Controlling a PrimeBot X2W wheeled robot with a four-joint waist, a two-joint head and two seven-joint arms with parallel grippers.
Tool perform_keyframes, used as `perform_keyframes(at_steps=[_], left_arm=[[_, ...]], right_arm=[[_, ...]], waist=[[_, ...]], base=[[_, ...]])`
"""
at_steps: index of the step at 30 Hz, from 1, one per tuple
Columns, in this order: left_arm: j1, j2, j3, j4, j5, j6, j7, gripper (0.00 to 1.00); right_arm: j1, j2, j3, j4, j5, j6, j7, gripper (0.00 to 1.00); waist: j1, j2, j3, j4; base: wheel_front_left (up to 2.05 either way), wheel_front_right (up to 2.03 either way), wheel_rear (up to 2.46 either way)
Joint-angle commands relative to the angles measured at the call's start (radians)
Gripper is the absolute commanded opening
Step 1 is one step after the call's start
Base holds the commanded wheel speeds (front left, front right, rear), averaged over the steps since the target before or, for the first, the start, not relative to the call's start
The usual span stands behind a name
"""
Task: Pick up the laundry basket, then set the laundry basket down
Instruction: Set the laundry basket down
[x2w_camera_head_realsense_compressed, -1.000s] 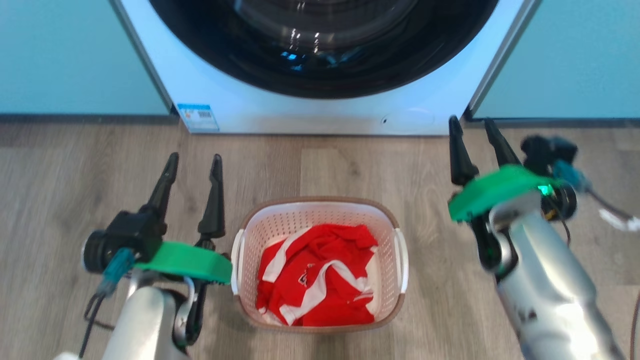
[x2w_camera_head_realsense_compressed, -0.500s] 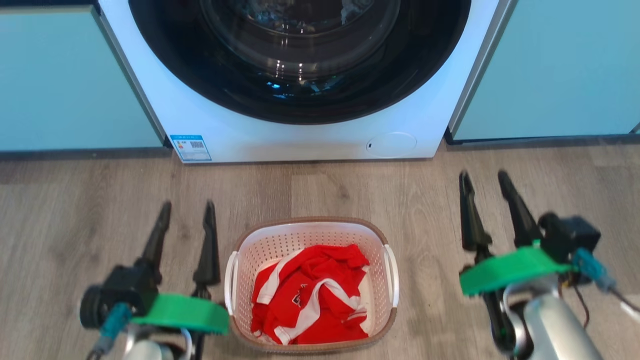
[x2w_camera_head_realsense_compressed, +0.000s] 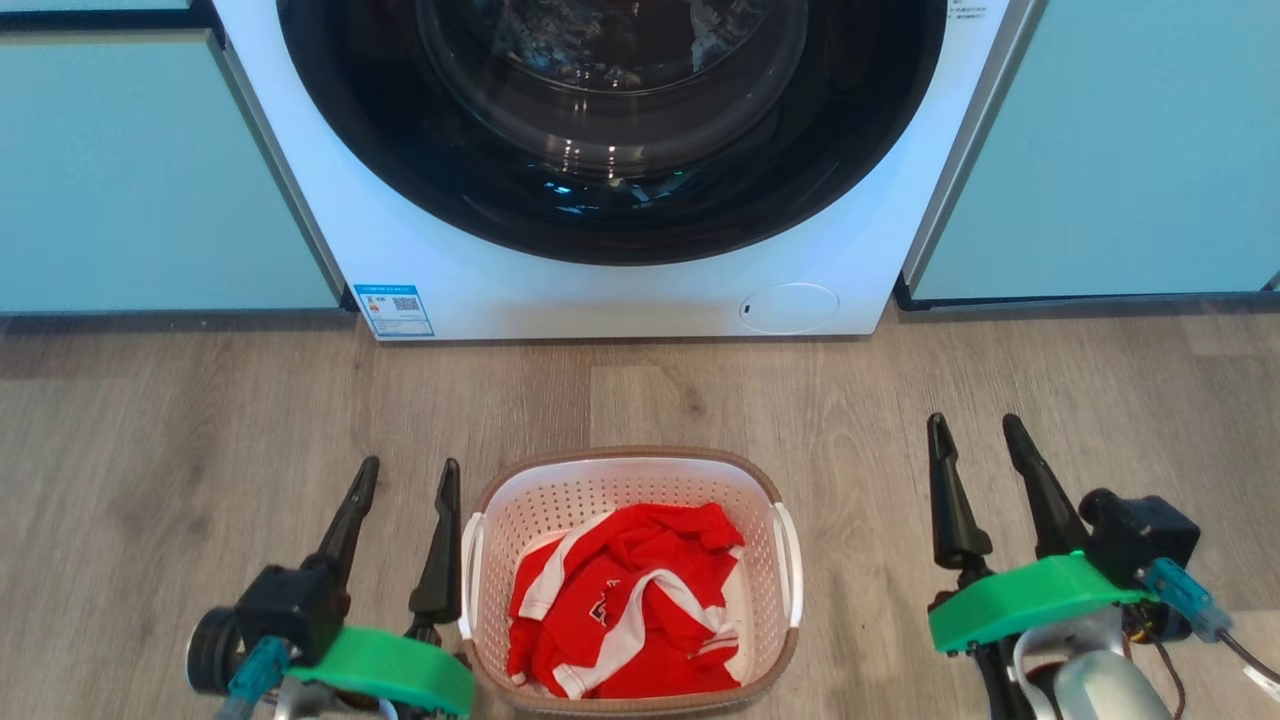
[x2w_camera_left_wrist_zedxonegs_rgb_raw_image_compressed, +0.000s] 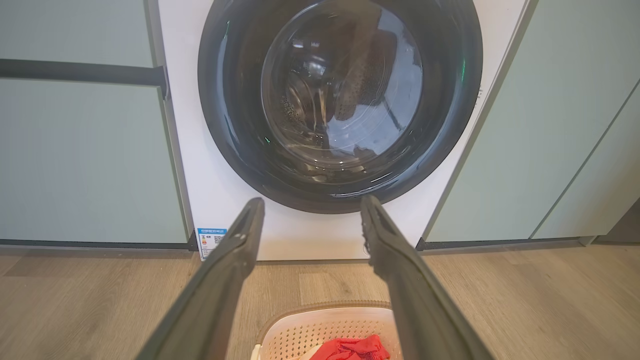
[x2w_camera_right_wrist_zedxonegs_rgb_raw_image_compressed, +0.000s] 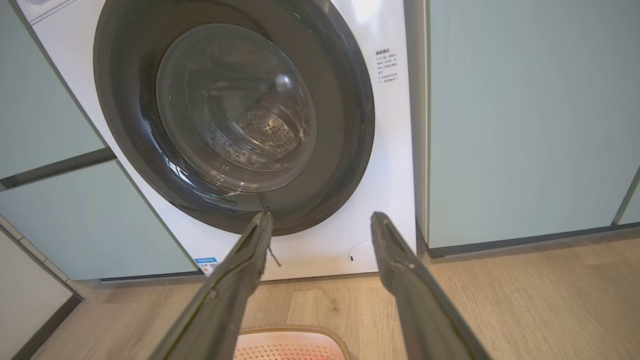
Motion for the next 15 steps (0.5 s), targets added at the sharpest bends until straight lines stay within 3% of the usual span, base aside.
perform_keyframes(at_steps=[1, 15], left_arm=[[-0.023, 0.006, 0.034, -0.032, 0.012, -0.004, -0.005, 1.00], [-0.019, 0.006, 0.036, -0.067, 0.020, -0.003, -0.005, 1.00]], right_arm=[[-0.019, 0.005, 0.020, -0.026, -0.008, -0.002, -0.012, 1.00], [-0.025, 0.005, 0.020, -0.023, -0.012, -0.002, -0.012, 1.00]], waist=[[0.0001, -0.0001, -0.001, 0.000], [0.0001, -0.0001, -0.009, -0.008]], base=[[0.00, 0.00, 0.00], [0.00, 0.00, 0.00]])
